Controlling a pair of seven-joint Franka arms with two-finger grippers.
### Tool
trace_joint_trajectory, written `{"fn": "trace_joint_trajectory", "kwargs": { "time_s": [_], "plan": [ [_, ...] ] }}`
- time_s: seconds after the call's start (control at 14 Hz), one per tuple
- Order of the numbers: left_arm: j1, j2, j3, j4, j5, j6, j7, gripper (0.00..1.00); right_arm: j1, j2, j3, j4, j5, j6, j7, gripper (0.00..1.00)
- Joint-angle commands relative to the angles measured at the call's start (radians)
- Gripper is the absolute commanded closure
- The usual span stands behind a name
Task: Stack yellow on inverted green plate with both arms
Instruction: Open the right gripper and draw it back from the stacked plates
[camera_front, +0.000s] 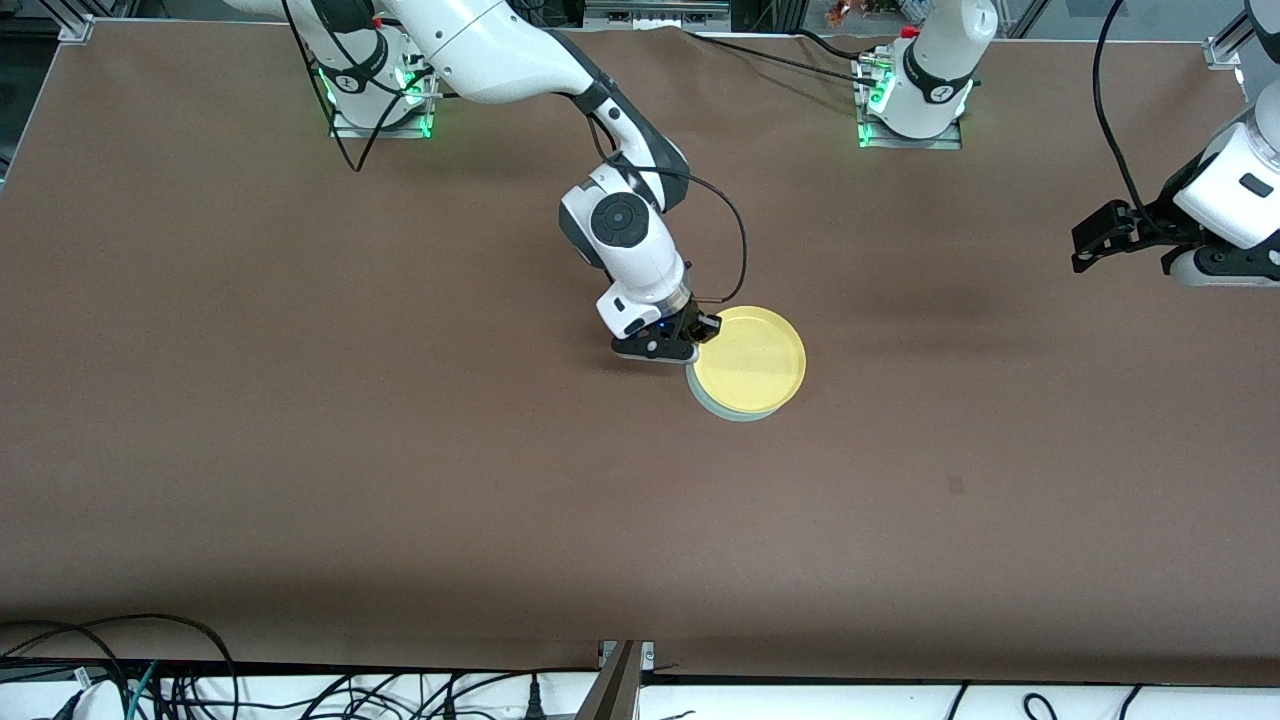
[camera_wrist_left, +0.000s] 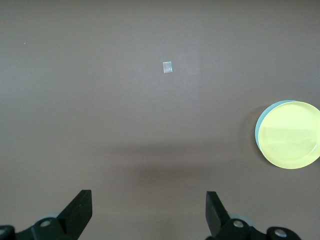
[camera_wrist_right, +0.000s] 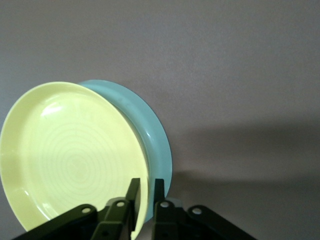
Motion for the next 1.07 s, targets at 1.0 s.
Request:
{"fn": "trace_joint_trajectory", "kwargs": {
  "time_s": [1.0],
  "plan": [
    [0.021, -0.013, -0.046, -0.002, 0.0, -0.02, 0.011, 0.0, -0.106, -0.784, -0.449, -0.224, -0.038, -0.809, -0.438, 0.0]
  ]
}}
